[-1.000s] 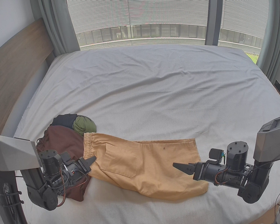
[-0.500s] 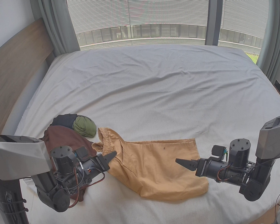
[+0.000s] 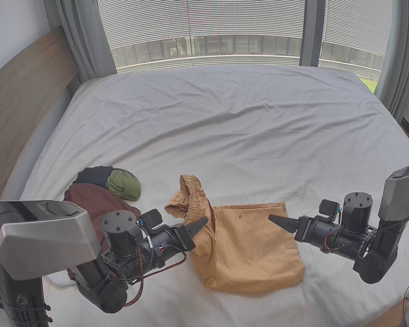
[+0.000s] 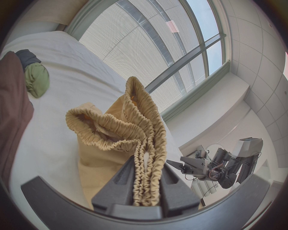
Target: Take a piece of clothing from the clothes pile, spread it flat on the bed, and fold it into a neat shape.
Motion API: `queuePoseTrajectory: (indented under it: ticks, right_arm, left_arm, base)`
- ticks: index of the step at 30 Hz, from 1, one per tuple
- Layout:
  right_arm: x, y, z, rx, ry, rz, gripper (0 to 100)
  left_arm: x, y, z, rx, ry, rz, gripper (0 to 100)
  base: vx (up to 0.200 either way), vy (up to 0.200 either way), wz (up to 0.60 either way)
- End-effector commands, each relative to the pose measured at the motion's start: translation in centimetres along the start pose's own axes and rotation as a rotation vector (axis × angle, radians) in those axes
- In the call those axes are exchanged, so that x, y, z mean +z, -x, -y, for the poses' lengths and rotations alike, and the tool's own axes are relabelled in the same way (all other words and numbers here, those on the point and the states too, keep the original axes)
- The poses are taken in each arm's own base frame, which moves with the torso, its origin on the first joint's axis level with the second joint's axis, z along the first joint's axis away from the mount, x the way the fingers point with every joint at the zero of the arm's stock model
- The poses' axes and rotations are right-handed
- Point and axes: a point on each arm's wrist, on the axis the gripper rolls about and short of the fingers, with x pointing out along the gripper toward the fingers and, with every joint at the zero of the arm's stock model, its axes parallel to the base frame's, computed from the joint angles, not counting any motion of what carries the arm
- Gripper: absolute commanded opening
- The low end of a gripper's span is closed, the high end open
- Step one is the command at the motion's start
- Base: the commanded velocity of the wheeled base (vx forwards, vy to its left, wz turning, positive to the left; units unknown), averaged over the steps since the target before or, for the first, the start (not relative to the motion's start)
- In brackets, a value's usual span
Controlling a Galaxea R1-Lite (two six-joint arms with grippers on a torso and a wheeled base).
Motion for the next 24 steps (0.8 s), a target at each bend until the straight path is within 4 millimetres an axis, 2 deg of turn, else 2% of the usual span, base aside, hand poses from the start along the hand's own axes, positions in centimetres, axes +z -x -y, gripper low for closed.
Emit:
queuePoseTrajectory:
  ticks: [1, 14, 24]
  right_arm:
    - [0.9, 0.1, 0.9, -0.021, -0.007, 0.034, 100]
    - [2.2, 0.0, 2.6, -0.063, -0.019, 0.085, 100]
    - [3.6, 0.3, 3.9, -0.077, -0.053, 0.129, 100]
  left_arm:
    - [-1.1, -1.2, 0.5, -0.027, -0.003, -0.026, 0]
    - [-2.1, -4.5, 1.9, -0.084, -0.004, -0.061, 0]
    - [-3.7, -6.7, 3.4, -0.118, 0.013, -0.118, 0]
  base:
    - [0.0, 0.0, 0.0]
    - [0.0, 0.0, 0.0]
    - [0.0, 0.0, 0.0]
